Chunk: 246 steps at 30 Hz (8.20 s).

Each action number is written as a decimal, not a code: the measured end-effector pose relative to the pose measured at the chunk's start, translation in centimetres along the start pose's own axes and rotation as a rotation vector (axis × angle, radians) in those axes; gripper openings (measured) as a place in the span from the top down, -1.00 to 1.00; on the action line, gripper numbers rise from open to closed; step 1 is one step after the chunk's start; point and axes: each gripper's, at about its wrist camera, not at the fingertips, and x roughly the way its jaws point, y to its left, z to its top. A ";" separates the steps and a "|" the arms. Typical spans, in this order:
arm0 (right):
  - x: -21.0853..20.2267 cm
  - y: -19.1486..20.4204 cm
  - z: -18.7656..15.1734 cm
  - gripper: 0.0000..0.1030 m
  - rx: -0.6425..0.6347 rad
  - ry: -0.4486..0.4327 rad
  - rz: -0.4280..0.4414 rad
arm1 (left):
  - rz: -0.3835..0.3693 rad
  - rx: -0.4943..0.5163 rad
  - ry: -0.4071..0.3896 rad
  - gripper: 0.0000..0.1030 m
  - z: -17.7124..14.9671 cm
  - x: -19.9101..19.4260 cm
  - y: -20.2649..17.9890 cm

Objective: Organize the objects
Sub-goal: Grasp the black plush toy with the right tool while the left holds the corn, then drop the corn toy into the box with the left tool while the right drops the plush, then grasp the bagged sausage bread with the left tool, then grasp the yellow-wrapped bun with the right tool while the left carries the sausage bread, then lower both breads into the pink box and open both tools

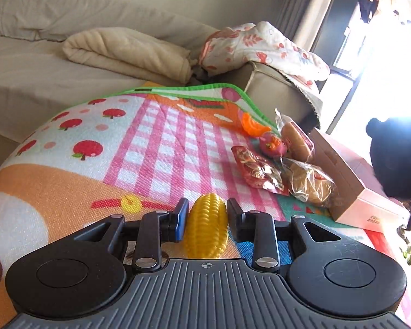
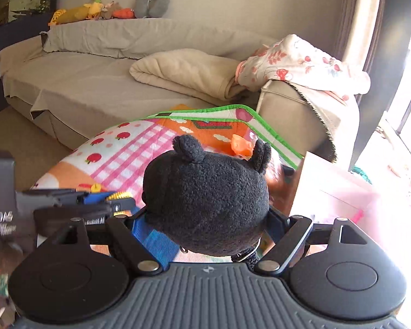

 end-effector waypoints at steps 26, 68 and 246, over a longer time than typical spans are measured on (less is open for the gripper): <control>-7.5 -9.4 -14.1 -0.58 0.163 -0.148 -0.210 | -0.344 0.314 -0.024 0.32 9.7 6.9 -24.3; 2.0 -15.4 -5.6 -0.94 0.282 -0.111 -0.270 | -0.174 0.237 0.105 0.31 -0.8 2.5 -8.4; 10.2 -20.1 -4.2 -0.14 0.335 0.138 -0.270 | -0.346 0.214 0.154 0.20 6.6 2.2 -15.3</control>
